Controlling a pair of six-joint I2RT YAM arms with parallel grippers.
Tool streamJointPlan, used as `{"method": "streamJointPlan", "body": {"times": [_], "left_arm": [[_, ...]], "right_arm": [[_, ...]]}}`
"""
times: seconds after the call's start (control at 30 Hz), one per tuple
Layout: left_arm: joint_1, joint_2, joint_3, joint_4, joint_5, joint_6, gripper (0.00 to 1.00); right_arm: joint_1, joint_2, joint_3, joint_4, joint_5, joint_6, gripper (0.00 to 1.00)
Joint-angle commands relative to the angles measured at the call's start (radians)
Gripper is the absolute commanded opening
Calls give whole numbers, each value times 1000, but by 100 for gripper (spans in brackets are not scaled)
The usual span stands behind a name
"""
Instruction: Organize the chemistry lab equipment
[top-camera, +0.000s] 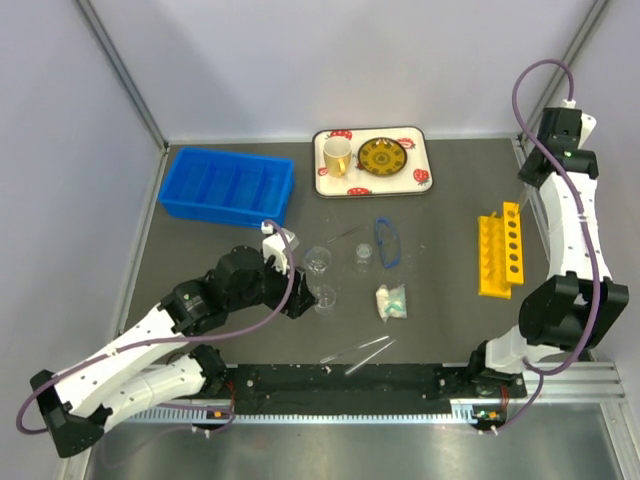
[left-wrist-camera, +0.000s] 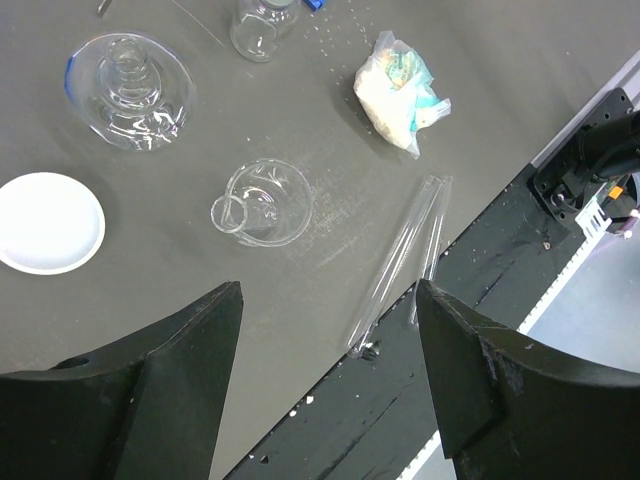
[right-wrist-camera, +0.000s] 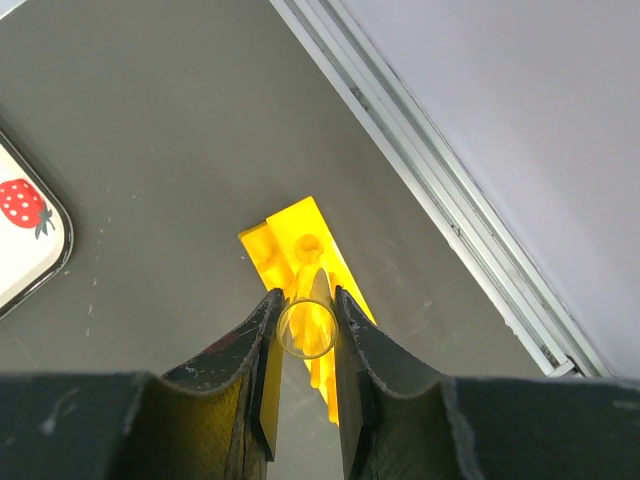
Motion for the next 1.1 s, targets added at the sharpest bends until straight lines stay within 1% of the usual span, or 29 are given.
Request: {"method": "streamJointPlan", "body": {"times": [0.0, 0.17, 0.5, 0.67, 0.83, 1.07], "left_arm": [[-4, 10, 18, 30, 9, 20, 75], [-2, 26, 22, 31, 9, 26, 75], [-4, 32, 22, 33, 10, 29, 75], [-4, 26, 19, 30, 6, 31, 75], [-4, 14, 13, 25, 3, 34, 75], [-2, 9, 16, 11, -4, 46, 75]], "right_arm": [[-3, 21, 54, 47, -10, 8, 7], [-6, 42, 72, 50, -2, -1, 7], [-20, 68, 33, 67, 4, 19, 6], [-20, 64, -23, 81, 6, 42, 6], [-20, 47, -122, 134, 16, 68, 6], [-20, 30, -199, 184, 12, 100, 5]]}}
